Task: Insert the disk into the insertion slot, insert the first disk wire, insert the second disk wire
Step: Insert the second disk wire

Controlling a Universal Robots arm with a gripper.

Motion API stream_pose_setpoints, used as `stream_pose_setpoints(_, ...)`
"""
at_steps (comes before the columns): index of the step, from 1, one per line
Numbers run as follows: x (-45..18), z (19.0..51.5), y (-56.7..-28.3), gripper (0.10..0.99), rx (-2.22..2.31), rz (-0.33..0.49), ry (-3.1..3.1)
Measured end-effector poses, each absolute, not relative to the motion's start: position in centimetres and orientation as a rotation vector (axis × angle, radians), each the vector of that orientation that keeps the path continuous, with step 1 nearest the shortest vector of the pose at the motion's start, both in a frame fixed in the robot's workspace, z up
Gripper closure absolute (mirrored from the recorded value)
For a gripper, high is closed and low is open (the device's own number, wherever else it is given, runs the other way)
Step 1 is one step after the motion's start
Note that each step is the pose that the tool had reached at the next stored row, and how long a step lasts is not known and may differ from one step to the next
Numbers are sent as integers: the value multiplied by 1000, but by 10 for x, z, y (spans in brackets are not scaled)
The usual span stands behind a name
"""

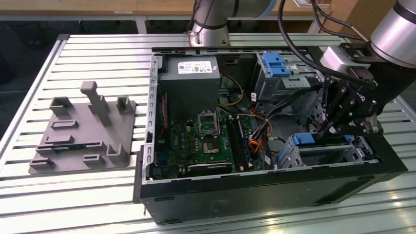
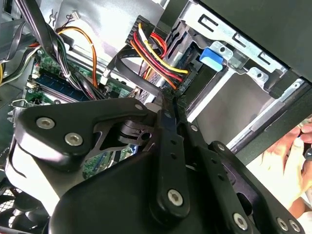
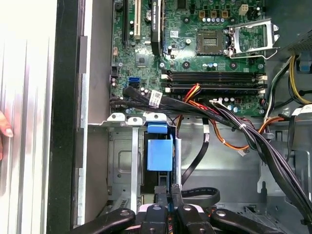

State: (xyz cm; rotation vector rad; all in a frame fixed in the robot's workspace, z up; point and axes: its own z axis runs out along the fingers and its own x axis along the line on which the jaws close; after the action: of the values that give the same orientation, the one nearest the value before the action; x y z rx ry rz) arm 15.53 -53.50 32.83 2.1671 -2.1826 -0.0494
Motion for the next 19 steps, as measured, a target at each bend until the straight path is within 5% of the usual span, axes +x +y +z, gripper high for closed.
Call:
stream_pose_setpoints(4, 155, 333, -536, 804, 2168, -51, -2182)
stream_pose_setpoints(19, 155, 386, -534, 804, 2169, -52, -2183)
